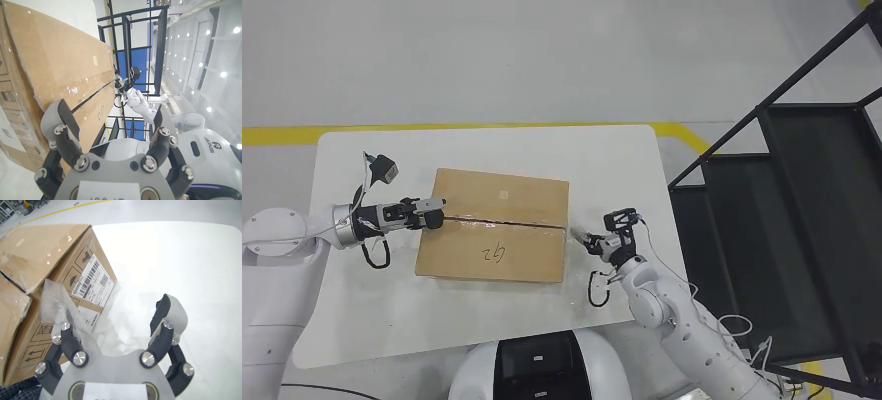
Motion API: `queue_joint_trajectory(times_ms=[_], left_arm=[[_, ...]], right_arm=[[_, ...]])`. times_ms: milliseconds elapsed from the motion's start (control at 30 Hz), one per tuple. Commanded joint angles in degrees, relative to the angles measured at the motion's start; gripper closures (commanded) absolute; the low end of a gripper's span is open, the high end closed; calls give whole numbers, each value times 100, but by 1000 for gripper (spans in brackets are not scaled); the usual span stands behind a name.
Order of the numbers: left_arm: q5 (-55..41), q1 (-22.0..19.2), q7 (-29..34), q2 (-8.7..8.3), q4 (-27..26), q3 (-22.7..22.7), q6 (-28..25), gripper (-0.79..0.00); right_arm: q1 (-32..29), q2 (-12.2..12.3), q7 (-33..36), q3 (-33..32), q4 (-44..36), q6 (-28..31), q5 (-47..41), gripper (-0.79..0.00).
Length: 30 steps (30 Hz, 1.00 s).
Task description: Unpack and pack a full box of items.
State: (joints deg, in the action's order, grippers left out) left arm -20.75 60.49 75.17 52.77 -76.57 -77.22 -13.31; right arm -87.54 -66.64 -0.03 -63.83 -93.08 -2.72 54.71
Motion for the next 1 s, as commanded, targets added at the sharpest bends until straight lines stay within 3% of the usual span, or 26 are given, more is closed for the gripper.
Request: queue_joint_trajectory(times_ms=[0, 433, 967], left_arm=[[0, 0, 0, 0, 0, 0, 0, -785], [0, 0, 0, 0, 0, 0, 0, -785], [553, 145, -218, -43, -370, 79, 131, -785]], right_arm=[[-58, -4, -128, -54, -28, -13, -14, -785], [-325, -15, -849, -382, -217, 401, -118, -785], [-357, -55, -858, -366, -527, 587, 326, -785]])
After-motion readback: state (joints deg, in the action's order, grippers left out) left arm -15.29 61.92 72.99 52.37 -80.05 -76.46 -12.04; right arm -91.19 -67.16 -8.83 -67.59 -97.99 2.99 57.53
